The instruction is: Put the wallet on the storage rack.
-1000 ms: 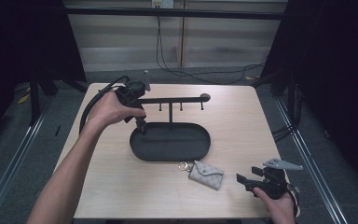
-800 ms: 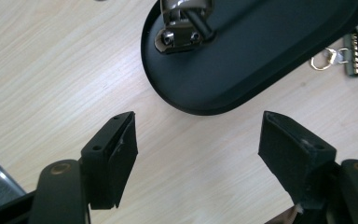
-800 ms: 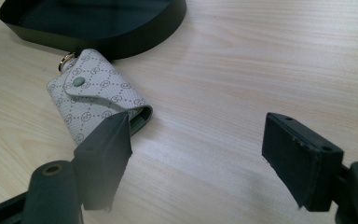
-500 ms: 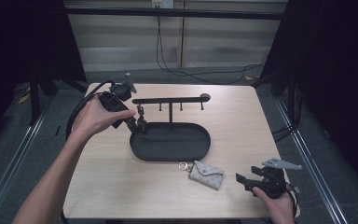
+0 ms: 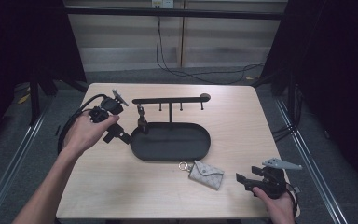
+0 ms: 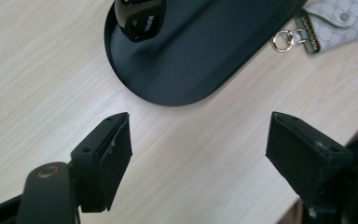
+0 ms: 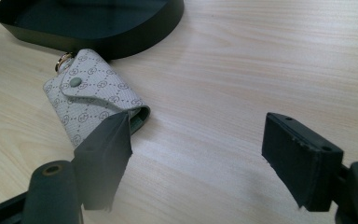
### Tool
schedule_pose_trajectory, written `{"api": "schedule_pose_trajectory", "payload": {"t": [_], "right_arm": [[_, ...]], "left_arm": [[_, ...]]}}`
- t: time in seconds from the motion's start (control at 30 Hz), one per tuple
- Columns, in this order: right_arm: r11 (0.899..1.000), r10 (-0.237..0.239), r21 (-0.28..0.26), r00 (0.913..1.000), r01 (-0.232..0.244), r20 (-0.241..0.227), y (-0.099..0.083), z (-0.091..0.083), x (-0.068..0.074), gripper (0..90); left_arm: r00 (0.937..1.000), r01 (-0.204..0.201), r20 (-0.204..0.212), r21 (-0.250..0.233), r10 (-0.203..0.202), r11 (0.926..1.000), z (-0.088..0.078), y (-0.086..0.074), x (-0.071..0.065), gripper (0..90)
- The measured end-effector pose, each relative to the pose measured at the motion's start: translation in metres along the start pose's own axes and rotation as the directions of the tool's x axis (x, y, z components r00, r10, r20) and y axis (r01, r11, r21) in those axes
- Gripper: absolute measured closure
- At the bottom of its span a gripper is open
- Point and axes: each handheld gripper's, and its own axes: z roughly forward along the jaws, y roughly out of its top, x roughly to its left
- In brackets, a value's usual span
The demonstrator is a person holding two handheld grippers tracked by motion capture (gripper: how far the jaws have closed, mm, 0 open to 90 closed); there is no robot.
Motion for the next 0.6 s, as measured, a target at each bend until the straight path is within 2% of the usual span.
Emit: {"api": "schedule_pose_trajectory", "payload": {"t": [0.07, 0.13, 0.2, 0.23, 0.27, 0.3, 0.33, 0.37, 0.43, 0.5, 0.57, 0.6], "right_arm": [[1.0, 0.0, 0.0, 1.0, 0.0, 0.0, 0.0, 0.0, 0.0, 24.0], [1.0, -0.001, 0.0, 1.0, 0.001, -0.001, 0.0, 0.0, 0.0, 24.0], [1.0, 0.001, -0.001, 1.0, -0.001, -0.002, 0.0, 0.0, 0.0, 24.0], [1.0, 0.002, -0.002, 1.0, -0.002, -0.001, 0.0, 0.0, -0.001, 24.0], [1.0, 0.002, -0.002, 1.0, -0.002, -0.001, 0.0, 0.0, -0.001, 24.0], [1.0, 0.003, 0.002, 1.0, -0.003, -0.001, 0.0, 0.001, 0.0, 24.0], [1.0, 0.003, 0.002, 1.0, -0.003, -0.001, 0.0, 0.001, 0.0, 24.0], [1.0, 0.002, 0.004, 1.0, -0.002, -0.001, 0.0, 0.001, 0.0, 24.0], [1.0, -0.003, 0.006, 1.0, 0.003, -0.001, 0.0, 0.001, 0.0, 24.0], [1.0, 0.007, 0.006, 1.0, -0.007, -0.002, 0.0, 0.001, 0.0, 24.0], [1.0, 0.009, 0.007, 1.0, -0.009, 0.0, 0.0, 0.002, -0.001, 24.0], [1.0, 0.008, 0.01, 1.0, -0.008, -0.002, 0.0, 0.002, -0.001, 24.0]], "left_arm": [[0.9999, -0.016, -0.001, -0.025, 0.016, 0.9996, 0.005, -0.009, -0.002, 21.7], [0.9996, -0.027, 0.009, -0.073, 0.028, 0.997, 0.011, -0.021, -0.006, 20.9], [0.9996, -0.009, 0.025, -0.113, 0.012, 0.9935, 0.016, -0.031, -0.006, 21.0], [0.9998, 0.012, 0.02, -0.139, -0.01, 0.9902, 0.018, -0.036, -0.005, 21.1], [0.9998, 0.012, 0.02, -0.139, -0.01, 0.9902, 0.018, -0.036, -0.005, 21.3], [0.9994, 0.035, 0.011, -0.158, -0.033, 0.9868, 0.02, -0.041, -0.002, 21.2], [0.9991, 0.042, 0.014, -0.169, -0.04, 0.9847, 0.023, -0.046, 0.001, 21.2], [0.9975, 0.066, 0.038, -0.179, -0.06, 0.9815, 0.025, -0.051, 0.003, 21.3], [0.9968, 0.07, 0.05, -0.196, -0.062, 0.9781, 0.029, -0.061, 0.007, 21.6], [0.9954, 0.086, 0.06, -0.233, -0.074, 0.9686, 0.033, -0.075, 0.006, 21.5], [0.9974, 0.066, 0.046, -0.245, -0.056, 0.9674, 0.034, -0.083, 0.0, 21.3], [0.9975, 0.065, 0.043, -0.261, -0.055, 0.9633, 0.034, -0.088, -0.004, 21.3]]}}
